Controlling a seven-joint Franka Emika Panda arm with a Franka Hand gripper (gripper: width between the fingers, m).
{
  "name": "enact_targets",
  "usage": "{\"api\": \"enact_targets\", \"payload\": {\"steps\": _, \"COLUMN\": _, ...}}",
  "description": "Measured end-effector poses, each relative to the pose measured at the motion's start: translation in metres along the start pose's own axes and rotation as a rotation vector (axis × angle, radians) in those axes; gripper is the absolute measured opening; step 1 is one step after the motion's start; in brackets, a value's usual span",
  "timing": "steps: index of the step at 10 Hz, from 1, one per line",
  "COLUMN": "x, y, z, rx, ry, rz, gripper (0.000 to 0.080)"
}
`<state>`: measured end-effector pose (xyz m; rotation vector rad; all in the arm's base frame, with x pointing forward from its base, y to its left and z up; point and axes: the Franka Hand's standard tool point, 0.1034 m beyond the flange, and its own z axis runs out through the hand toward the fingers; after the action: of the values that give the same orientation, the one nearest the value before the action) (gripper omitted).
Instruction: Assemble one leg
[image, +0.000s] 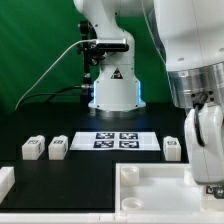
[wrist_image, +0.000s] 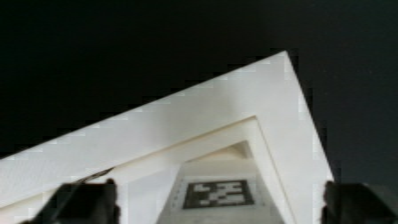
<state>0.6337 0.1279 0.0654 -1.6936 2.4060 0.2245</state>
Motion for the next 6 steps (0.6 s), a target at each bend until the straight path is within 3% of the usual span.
{"api": "enact_targets", "payload": {"steps": 4, "x": -0.009, "y": 0.002, "z": -0.026, "rx": 0.011, "ry": -0.021, "rz": -0.346, "gripper": 0.0648}}
{"api": "enact_targets", "payload": {"steps": 6, "x": -0.01, "y": 0.003, "z": -0.027, "rx": 0.01, "ry": -0.024, "rz": -0.381, "gripper": 0.0649}}
